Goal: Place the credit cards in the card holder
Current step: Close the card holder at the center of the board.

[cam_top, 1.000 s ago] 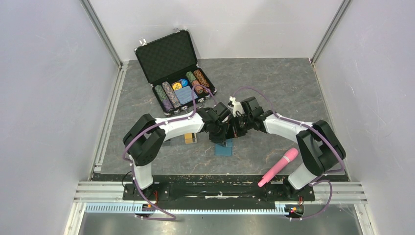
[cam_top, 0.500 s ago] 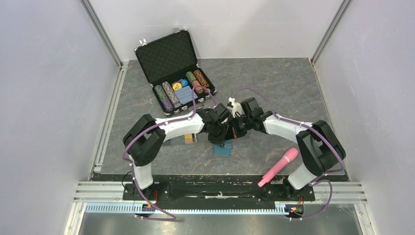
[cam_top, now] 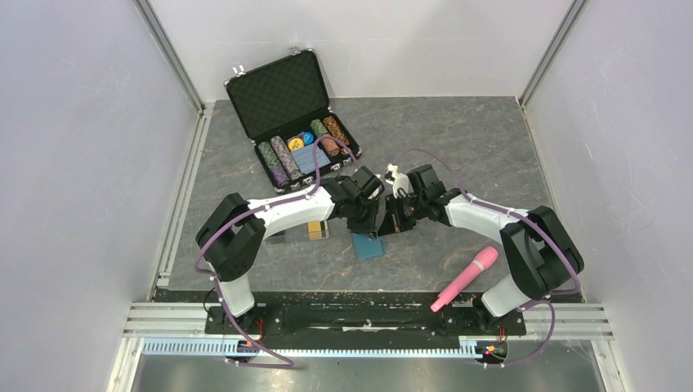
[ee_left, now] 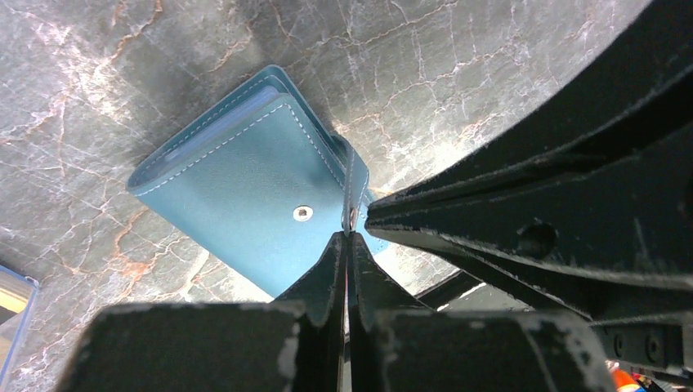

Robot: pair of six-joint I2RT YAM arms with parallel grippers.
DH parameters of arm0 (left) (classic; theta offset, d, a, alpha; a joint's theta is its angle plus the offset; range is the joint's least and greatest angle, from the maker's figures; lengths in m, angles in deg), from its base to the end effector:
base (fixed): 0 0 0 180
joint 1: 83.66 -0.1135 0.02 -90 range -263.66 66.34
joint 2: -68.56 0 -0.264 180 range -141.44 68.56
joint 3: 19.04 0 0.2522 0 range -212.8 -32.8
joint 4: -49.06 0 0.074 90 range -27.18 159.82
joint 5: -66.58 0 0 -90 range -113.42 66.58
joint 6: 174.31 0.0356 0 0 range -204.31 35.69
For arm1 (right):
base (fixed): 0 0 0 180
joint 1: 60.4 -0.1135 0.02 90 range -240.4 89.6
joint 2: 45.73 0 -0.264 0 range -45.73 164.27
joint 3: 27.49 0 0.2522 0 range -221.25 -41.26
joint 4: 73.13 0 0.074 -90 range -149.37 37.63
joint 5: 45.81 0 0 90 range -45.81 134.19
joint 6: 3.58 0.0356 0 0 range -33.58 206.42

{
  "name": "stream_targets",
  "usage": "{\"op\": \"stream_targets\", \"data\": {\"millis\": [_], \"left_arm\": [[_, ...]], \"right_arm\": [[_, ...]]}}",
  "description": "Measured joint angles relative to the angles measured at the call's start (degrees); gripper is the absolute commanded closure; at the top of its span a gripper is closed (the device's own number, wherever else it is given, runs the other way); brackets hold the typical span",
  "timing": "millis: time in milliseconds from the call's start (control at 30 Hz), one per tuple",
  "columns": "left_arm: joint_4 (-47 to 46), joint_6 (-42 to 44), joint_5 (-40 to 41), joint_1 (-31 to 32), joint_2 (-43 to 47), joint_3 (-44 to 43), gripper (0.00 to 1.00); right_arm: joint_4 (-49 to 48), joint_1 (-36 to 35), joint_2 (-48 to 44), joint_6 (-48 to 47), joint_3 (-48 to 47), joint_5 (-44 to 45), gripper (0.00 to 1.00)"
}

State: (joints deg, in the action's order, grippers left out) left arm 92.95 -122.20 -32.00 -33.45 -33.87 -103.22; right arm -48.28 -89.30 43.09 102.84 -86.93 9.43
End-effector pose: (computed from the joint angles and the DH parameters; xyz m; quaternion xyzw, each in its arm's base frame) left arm 0.2310 -0.2857 0.1958 0.1218 0.9604 -0.2191 0.1221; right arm 0.2482 0.1602 0.1699 -0.1899 0.8929 0.3752 0.1609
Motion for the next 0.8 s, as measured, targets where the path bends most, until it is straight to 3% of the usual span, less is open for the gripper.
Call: {"op": "stream_targets", "data": {"millis": [800], "left_arm": [[4.3, 1.4, 3.5, -0.3, -2.4, -0.1, 0.98]], "right_arm": [[-6.8, 0.0, 5.9, 3.4, 0.5, -5.7, 1.00]]}}
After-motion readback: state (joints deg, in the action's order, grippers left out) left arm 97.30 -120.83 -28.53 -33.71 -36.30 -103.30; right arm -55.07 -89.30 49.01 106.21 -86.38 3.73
